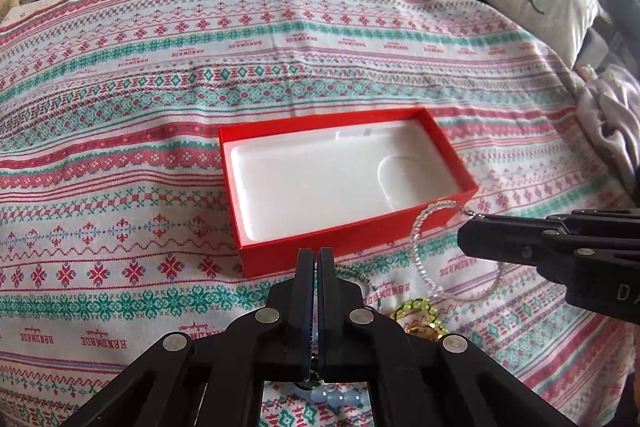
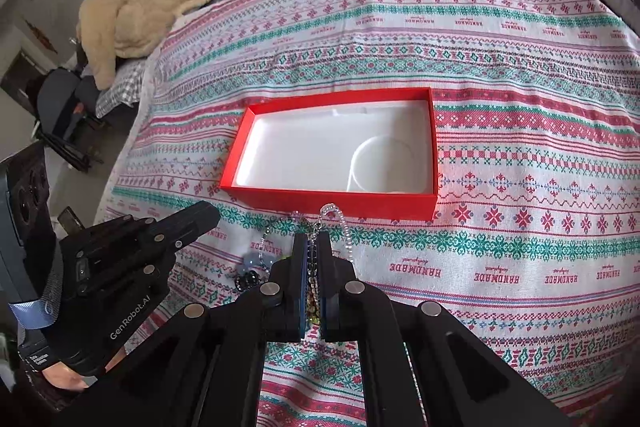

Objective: Organize jewelry
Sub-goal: 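Carry both bracelets into the red box and open both tools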

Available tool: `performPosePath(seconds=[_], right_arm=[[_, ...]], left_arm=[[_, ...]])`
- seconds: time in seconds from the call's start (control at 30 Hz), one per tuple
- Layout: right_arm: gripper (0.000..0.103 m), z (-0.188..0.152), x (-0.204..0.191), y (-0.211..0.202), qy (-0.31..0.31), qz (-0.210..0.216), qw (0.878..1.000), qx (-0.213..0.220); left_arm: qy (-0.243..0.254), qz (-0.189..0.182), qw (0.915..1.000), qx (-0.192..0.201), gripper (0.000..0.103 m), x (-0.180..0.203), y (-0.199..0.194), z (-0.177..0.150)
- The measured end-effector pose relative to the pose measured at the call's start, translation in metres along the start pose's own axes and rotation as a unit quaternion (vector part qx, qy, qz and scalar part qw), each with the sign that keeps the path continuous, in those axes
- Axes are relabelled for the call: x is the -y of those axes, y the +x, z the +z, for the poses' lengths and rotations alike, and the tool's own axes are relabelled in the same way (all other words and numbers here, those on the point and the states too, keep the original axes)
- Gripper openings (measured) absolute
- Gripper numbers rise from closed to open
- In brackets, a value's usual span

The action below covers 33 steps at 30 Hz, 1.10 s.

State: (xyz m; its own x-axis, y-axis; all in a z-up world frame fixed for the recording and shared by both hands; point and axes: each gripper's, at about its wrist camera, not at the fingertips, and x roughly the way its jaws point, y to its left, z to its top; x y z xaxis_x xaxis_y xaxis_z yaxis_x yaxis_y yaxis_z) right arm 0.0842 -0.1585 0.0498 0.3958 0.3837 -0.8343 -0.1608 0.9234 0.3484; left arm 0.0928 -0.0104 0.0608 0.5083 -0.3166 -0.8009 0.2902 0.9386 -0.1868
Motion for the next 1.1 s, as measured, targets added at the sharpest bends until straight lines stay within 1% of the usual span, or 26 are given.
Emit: performPosePath(seconds=[0.27, 0.3, 0.37, 0.43, 0.47, 0.5, 0.57, 0.63, 0.7, 0.77, 0.83, 0.9, 0.93, 0.97, 1.1], right_arm=[[0.004, 0.014, -0.004, -0.015, 0.015, 0.017, 0.999, 0.033], [0.004, 0.016, -0.004, -0.017, 0.017, 0.019, 0.999, 0.036], [0.004, 0.018, -0.003, -0.018, 0.021, 0.024, 0.999, 0.04], [0.004, 0.019, -0.002, -0.018, 0.025, 0.026, 0.999, 0.04], [0.004, 0.019, -0.002, -0.016, 0.025, 0.025, 0.999, 0.038], [0.004, 0.018, -0.001, -0.014, 0.025, 0.023, 0.999, 0.035], [0.004, 0.016, 0.0, -0.01, 0.024, 0.018, 0.999, 0.027], [0.004, 0.013, 0.002, -0.006, 0.026, 0.013, 0.999, 0.019], [0.004, 0.011, 0.004, -0.003, 0.029, 0.012, 0.999, 0.014], [0.004, 0.009, 0.006, 0.0, 0.03, 0.011, 0.999, 0.012], [0.004, 0.008, 0.007, 0.002, 0.031, 0.01, 0.999, 0.008], [0.004, 0.007, 0.006, 0.004, 0.031, 0.008, 0.999, 0.004], [0.004, 0.006, 0.006, 0.005, 0.031, 0.007, 1.0, 0.002], [0.004, 0.006, 0.007, 0.005, 0.03, 0.006, 1.0, 0.0], [0.004, 0.006, 0.008, 0.002, 0.03, 0.004, 1.0, 0.002]], left_arm=[[-0.052, -0.036, 0.9977, 0.023, 0.0, -0.015, -0.012, 0.019], [-0.053, -0.04, 0.9976, 0.018, 0.0, -0.015, -0.011, 0.021], [-0.051, -0.053, 0.9973, -0.012, 0.0, -0.015, -0.004, 0.021], [-0.055, -0.055, 0.9963, -0.037, 0.0, -0.016, 0.006, 0.017], [-0.053, -0.055, 0.9954, -0.057, 0.001, -0.016, 0.014, 0.014], [-0.056, -0.052, 0.9942, -0.075, 0.006, -0.016, 0.023, 0.009], [-0.064, -0.045, 0.9915, -0.103, 0.033, -0.018, 0.04, 0.0], [-0.076, -0.03, 0.9898, -0.117, 0.034, -0.021, 0.054, -0.008], [-0.083, -0.023, 0.9875, -0.132, 0.034, -0.022, 0.068, -0.013], [-0.092, -0.018, 0.9856, -0.141, 0.034, -0.022, 0.079, -0.017], [-0.092, -0.006, 0.9846, -0.149, 0.034, -0.02, 0.088, -0.019], [-0.081, 0.009, 0.9855, -0.149, 0.024, -0.015, 0.093, -0.022], [-0.071, 0.017, 0.9865, -0.147, 0.006, -0.014, 0.093, -0.022], [-0.062, 0.022, 0.9872, -0.145, 0.0, -0.01, 0.093, -0.023], [-0.036, 0.022, 0.9903, -0.132, 0.0, 0.001, 0.084, -0.02]])
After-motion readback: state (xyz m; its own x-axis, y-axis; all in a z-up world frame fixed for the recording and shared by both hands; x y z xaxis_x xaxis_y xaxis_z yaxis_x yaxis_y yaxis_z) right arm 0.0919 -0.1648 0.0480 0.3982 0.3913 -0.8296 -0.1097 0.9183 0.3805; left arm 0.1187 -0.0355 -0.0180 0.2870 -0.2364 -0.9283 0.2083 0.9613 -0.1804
